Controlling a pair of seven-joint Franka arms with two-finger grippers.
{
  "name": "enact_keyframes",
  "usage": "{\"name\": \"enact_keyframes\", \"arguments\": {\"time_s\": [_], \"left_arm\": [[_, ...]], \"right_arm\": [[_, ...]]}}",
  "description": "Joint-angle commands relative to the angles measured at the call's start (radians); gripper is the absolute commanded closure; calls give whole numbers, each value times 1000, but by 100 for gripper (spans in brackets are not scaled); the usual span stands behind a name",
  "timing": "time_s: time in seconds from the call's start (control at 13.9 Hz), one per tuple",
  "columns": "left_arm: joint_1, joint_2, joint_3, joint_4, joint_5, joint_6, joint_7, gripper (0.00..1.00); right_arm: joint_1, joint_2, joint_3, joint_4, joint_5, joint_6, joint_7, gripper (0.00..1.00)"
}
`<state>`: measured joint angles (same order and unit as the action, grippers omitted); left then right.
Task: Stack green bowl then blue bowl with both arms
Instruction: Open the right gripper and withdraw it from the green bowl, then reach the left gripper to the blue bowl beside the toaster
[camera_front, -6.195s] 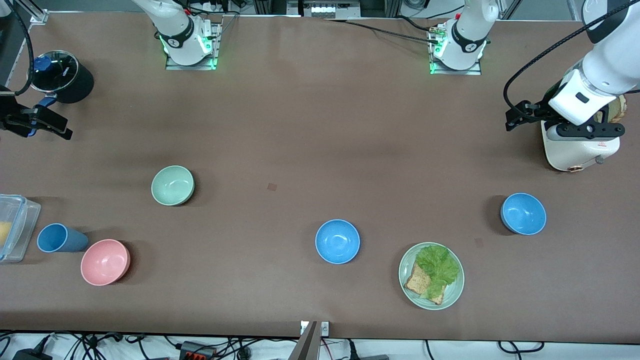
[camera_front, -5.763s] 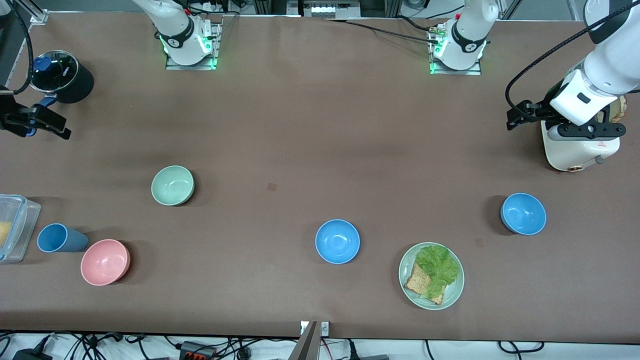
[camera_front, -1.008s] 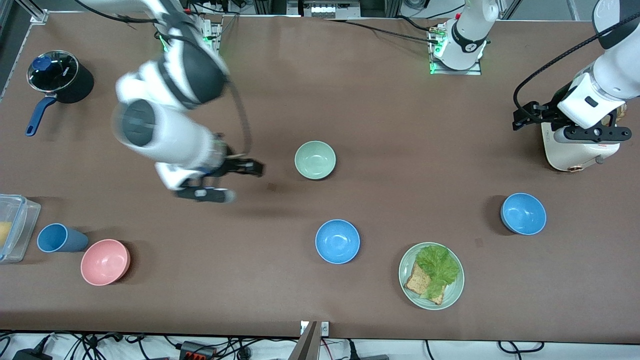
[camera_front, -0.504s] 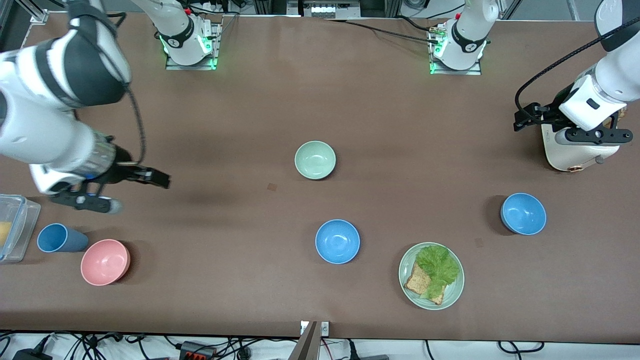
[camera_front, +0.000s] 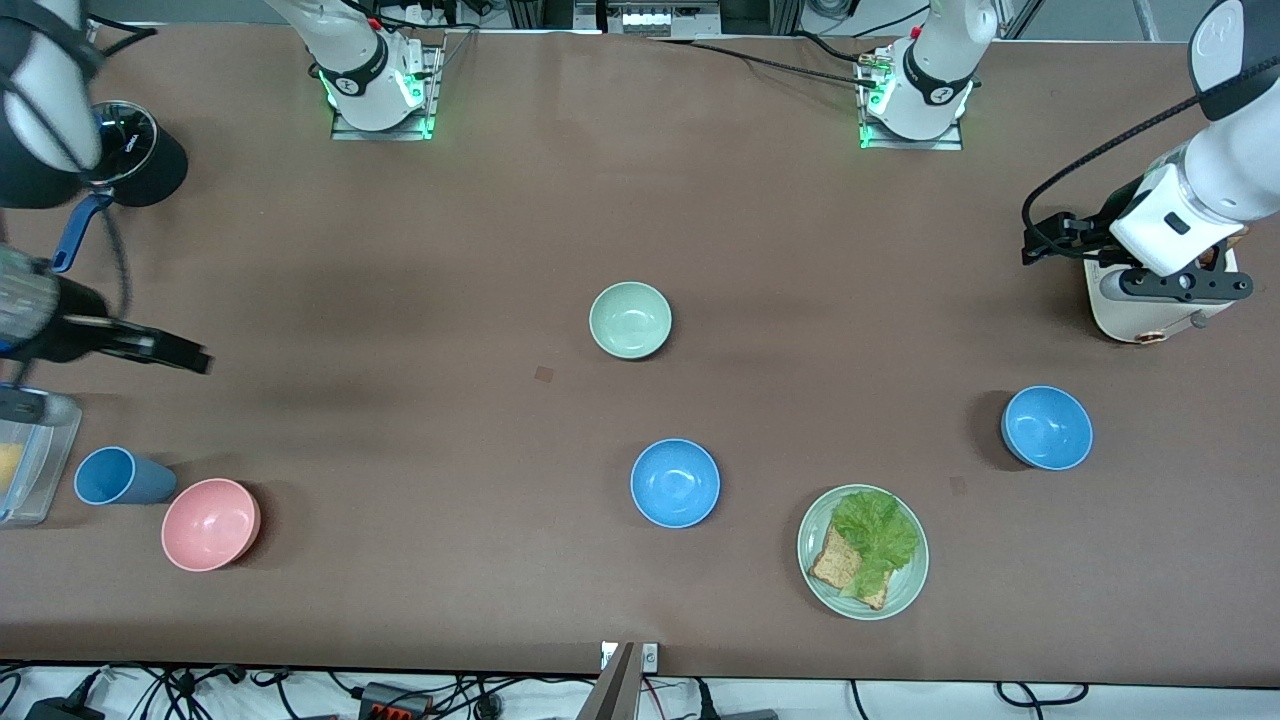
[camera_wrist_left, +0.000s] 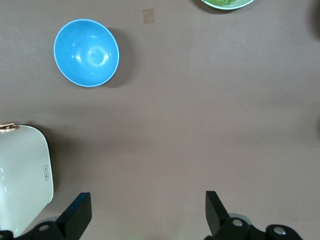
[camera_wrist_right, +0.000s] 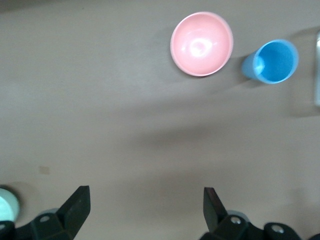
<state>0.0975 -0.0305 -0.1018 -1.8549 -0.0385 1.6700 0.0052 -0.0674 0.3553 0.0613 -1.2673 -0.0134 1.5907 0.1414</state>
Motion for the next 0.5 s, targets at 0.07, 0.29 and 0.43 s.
{"name": "enact_keyframes", "arguments": {"time_s": [0.07, 0.29, 0.43], "left_arm": [[17, 79, 8, 46, 66, 20, 26, 0], [83, 214, 7, 110, 86, 74, 27, 0], [117, 315, 8, 167, 89, 126, 71, 0]], "right_arm": [[51, -81, -90, -12, 3, -28, -92, 0], [44, -122, -101, -43, 3, -34, -156, 0], [44, -127, -104, -43, 3, -82, -149, 0]]}}
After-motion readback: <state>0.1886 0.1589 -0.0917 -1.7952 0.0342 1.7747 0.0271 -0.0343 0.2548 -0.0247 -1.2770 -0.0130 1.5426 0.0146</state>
